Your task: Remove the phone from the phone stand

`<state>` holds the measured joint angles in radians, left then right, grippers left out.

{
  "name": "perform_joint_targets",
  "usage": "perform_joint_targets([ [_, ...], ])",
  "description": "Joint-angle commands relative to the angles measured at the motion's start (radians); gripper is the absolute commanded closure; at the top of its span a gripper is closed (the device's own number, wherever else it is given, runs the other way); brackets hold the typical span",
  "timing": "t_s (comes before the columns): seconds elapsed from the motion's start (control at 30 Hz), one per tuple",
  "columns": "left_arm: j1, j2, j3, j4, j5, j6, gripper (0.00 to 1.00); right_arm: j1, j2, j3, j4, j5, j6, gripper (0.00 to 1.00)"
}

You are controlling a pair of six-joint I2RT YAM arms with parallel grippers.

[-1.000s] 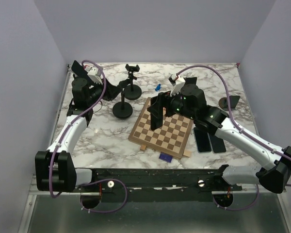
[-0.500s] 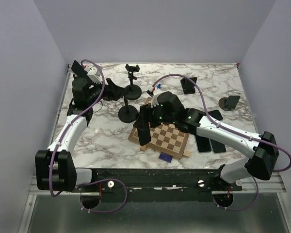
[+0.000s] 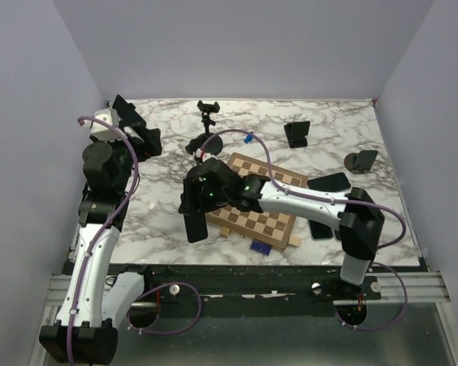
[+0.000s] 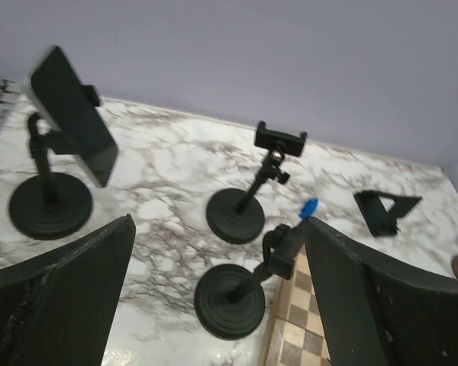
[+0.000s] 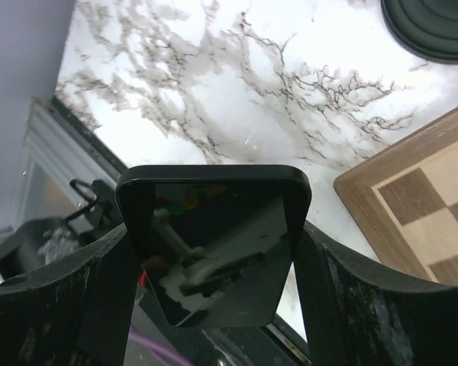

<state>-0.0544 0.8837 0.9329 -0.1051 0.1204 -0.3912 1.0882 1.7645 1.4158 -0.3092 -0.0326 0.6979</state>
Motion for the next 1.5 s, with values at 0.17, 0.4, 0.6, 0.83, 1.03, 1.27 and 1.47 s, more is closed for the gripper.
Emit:
perform_joint_targets([
  [0.17, 0.001, -0.095, -0.005, -0.099, -0.344, -0.009, 0.02, 0.034, 0.282, 0.21, -0.093, 0.059, 0.212, 0.99],
  [0.4, 0.001, -0.088, 0.004, -0.107, -0.299, -0.021, 0.02, 0.046, 0.384, 0.25, -0.06, 0.04, 0.278, 0.93],
  [0.6, 0.0, -0.093, 0.002, -0.098, -0.255, -0.018, 0.02, 0.048, 0.369, 0.173, -0.016, 0.104, 0.319, 0.81],
  [0.83, -0.004, -0.093, -0.002, -0.092, -0.253, -0.011, 0.02, 0.058, 0.365, 0.124, 0.01, 0.12, 0.326, 0.62],
  [1.03, -0.006, -0.098, -0.009, -0.083, -0.243, -0.008, 0.03, 0.067, 0.351, 0.091, 0.027, 0.136, 0.321, 0.38],
  [1.27, -0.006, -0.094, -0.017, -0.073, -0.24, -0.006, 0.03, 0.066, 0.342, 0.087, 0.043, 0.131, 0.307, 0.21],
  [1.47, -0.009, -0.095, -0.022, -0.065, -0.235, -0.003, 0.03, 0.066, 0.332, 0.101, 0.039, 0.149, 0.286, 0.1],
])
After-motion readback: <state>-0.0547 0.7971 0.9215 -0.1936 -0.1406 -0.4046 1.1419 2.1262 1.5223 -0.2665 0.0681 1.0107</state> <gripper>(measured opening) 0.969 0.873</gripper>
